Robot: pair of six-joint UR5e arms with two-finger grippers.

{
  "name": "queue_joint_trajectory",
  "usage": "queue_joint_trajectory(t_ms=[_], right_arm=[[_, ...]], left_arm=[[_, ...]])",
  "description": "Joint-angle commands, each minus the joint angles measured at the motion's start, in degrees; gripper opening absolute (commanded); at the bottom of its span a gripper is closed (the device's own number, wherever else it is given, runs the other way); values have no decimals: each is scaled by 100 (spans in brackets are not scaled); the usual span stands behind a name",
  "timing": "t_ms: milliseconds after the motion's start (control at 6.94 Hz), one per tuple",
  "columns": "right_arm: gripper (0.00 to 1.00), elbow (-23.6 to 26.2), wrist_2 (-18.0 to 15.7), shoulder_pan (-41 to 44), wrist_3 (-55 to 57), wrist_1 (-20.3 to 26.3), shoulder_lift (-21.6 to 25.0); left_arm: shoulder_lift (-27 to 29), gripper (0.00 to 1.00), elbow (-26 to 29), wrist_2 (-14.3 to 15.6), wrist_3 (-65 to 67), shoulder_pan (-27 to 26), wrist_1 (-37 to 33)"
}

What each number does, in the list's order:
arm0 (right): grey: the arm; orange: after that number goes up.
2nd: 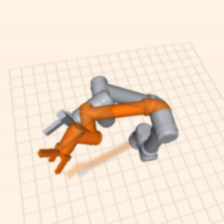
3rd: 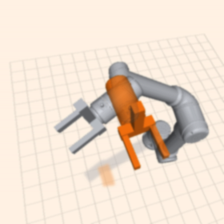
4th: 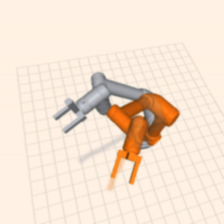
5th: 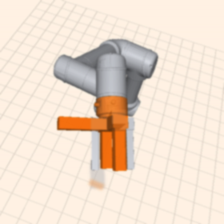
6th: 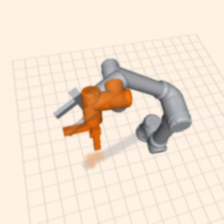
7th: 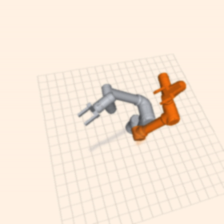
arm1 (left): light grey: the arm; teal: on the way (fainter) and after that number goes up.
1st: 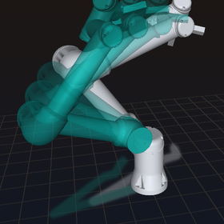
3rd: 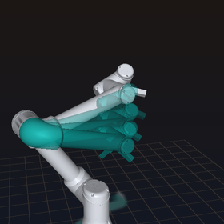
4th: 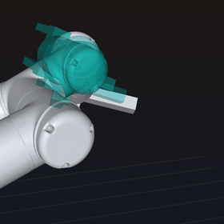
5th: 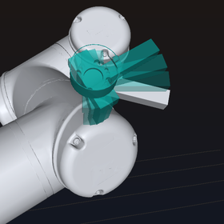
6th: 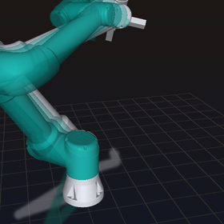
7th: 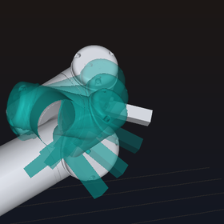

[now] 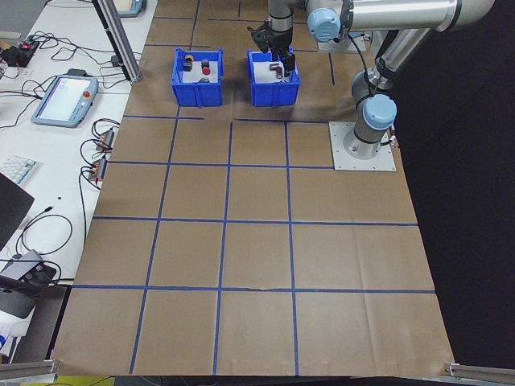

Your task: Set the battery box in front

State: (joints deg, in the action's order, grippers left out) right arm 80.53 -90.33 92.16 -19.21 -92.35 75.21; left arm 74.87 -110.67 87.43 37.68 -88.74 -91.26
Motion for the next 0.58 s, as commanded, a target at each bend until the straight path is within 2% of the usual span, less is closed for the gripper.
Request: queue_joint_trajectory(t_ms=[0,144,288,432], right_arm=[[100,-929,-20,458,-871,6,-987],[100,-1482,-81,826,-1196,15,-1470],[100,-2096,-99,1195,-1599,32,-1918],[100,-2625,-117,1617,-1856,111,-2297]], left_arm=[[-104,100,-567,-294,2916,-116,38],[-209,100,-770,-793,4069,-361,64],[-201,100,-938,-972,5256,-650,169],[-184,100,-1166,-1148,5894,-975,631]])
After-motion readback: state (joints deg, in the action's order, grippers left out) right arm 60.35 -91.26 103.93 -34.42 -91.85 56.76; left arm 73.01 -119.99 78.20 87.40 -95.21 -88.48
